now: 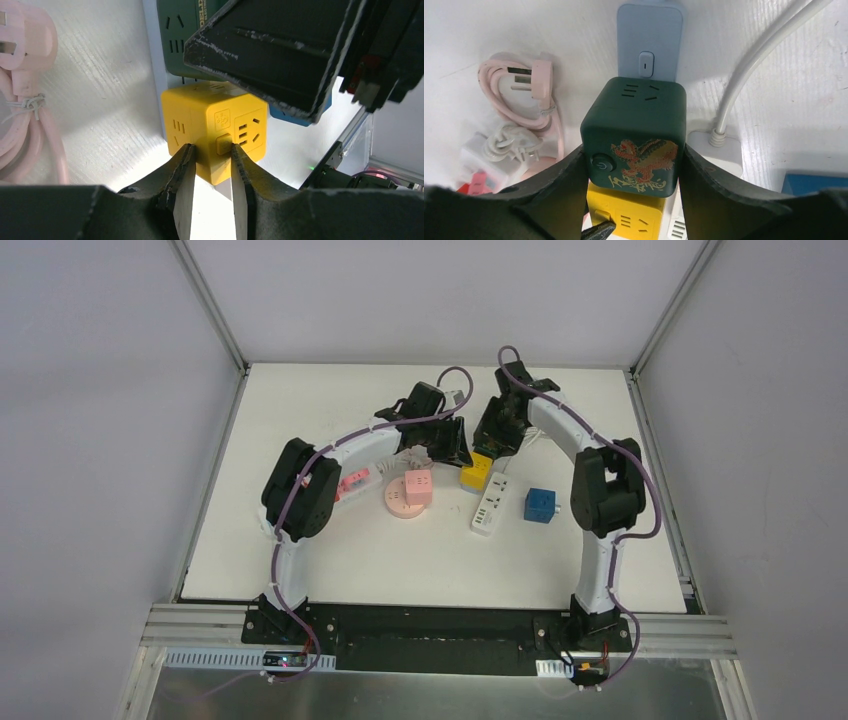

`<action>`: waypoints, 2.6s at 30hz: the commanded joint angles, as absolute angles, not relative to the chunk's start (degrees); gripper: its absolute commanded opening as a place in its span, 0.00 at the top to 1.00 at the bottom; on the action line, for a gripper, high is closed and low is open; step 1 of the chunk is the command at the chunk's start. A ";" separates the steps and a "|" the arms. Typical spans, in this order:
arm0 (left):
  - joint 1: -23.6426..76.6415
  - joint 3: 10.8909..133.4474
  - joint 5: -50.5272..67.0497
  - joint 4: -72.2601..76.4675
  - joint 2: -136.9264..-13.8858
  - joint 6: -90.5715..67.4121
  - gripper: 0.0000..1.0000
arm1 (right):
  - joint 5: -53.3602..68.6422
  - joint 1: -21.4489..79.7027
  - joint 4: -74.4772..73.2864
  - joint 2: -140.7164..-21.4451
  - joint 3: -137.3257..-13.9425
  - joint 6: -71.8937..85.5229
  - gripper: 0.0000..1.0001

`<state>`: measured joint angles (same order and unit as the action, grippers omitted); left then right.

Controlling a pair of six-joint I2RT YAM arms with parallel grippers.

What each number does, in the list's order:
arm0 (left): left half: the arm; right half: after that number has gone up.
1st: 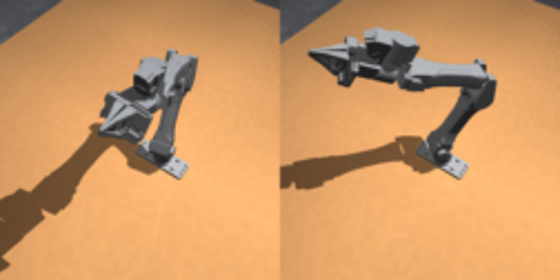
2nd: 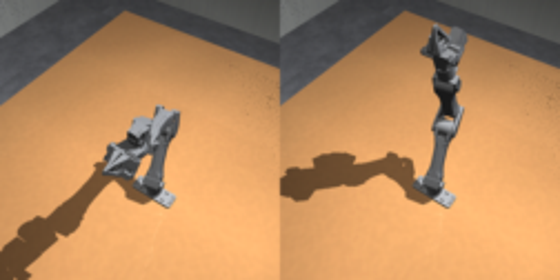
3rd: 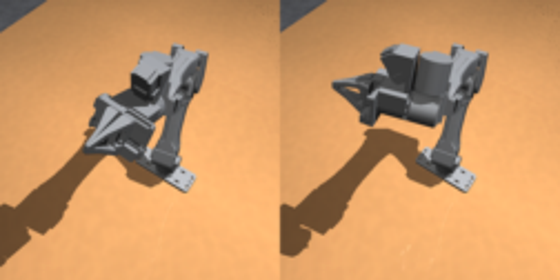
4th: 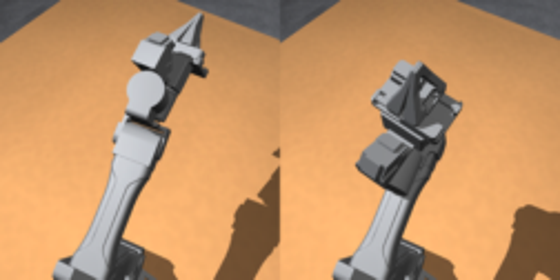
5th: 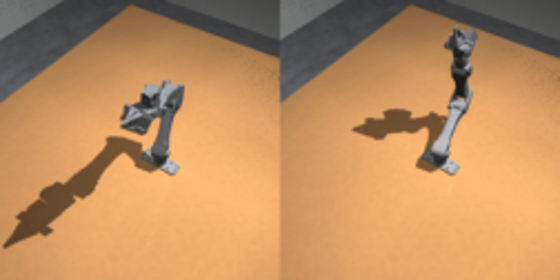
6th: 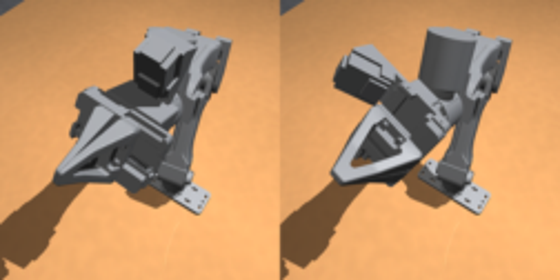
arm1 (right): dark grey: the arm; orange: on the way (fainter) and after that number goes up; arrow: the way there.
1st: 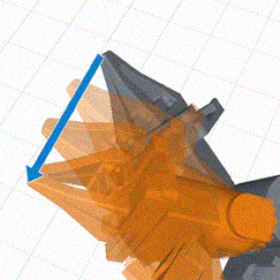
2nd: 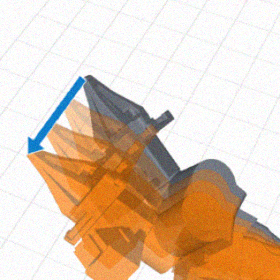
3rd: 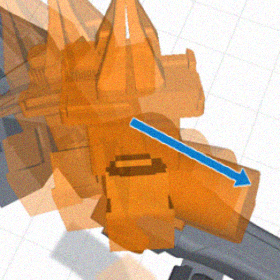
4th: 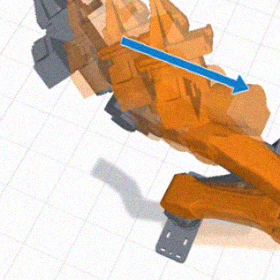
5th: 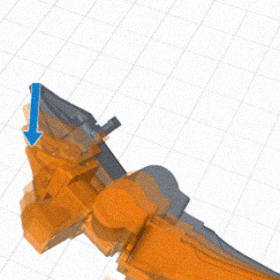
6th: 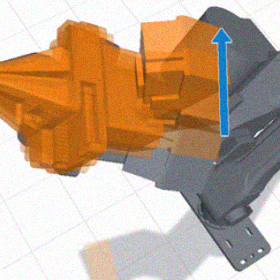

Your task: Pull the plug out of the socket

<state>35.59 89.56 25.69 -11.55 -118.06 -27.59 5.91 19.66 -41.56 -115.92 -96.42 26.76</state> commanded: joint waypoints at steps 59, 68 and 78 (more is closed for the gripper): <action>33.06 103.27 33.91 -24.59 -118.30 -22.10 0.05 | 8.47 -2.29 -35.84 -101.75 -77.93 29.57 0.15; 31.37 103.19 31.17 -25.70 -115.88 -22.41 0.04 | 1.56 -2.29 -39.00 -98.46 -80.81 28.85 0.01; 29.93 102.45 23.68 -25.93 -111.79 -22.11 0.09 | 3.64 1.15 -37.26 -93.10 -81.42 26.48 0.02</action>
